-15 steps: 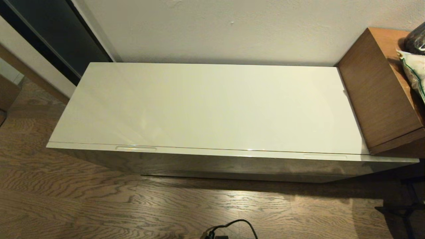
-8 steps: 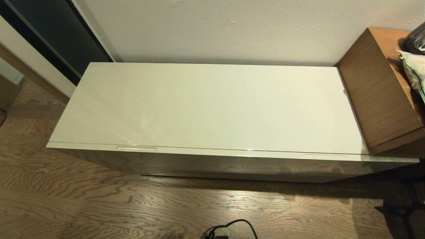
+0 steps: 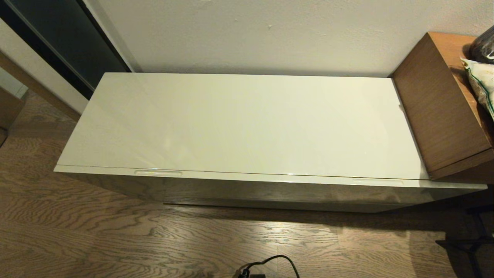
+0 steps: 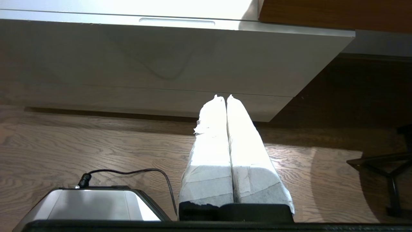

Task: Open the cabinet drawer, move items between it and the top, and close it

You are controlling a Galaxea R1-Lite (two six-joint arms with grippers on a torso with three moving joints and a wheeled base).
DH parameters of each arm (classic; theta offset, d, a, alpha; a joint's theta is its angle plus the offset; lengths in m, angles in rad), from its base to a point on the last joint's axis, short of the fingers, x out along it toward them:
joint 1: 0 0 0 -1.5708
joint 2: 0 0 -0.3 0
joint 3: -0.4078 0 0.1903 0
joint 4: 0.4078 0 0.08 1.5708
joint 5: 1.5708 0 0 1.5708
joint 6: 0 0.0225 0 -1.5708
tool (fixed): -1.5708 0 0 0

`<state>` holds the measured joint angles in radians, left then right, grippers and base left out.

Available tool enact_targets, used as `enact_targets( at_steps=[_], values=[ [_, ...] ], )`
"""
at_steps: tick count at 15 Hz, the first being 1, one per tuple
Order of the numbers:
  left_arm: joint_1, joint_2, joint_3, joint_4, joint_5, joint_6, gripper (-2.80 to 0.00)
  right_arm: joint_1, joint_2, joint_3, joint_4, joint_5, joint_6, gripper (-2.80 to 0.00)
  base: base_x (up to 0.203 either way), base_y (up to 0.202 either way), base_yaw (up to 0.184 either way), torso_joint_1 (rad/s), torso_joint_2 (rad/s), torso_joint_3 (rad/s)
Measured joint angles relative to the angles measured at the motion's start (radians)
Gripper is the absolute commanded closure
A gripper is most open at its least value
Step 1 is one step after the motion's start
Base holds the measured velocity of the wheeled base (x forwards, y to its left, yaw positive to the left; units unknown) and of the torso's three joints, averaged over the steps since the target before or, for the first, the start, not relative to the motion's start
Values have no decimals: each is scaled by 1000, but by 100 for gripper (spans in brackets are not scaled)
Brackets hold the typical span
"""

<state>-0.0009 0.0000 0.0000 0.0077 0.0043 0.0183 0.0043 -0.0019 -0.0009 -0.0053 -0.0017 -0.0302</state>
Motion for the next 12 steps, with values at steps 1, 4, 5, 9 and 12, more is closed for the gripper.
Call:
enact_targets(
  at_steps=[1, 4, 5, 9, 12],
  values=[
    [0, 0, 0, 0, 0, 0, 0, 0, 0, 0, 1, 0, -2, 0, 0, 0, 0, 0, 0, 0],
    [-1, 0, 0, 0, 0, 0, 0, 0, 0, 0, 1, 3, -5, 0, 0, 0, 0, 0, 0, 0],
    [0, 0, 0, 0, 0, 0, 0, 0, 0, 0, 1, 3, -3, 0, 0, 0, 0, 0, 0, 0],
    [0, 0, 0, 0, 0, 0, 0, 0, 0, -1, 1, 3, -6, 0, 0, 0, 0, 0, 0, 0],
    [0, 0, 0, 0, 0, 0, 0, 0, 0, -1, 1, 2, -5, 0, 0, 0, 0, 0, 0, 0]
  ],
)
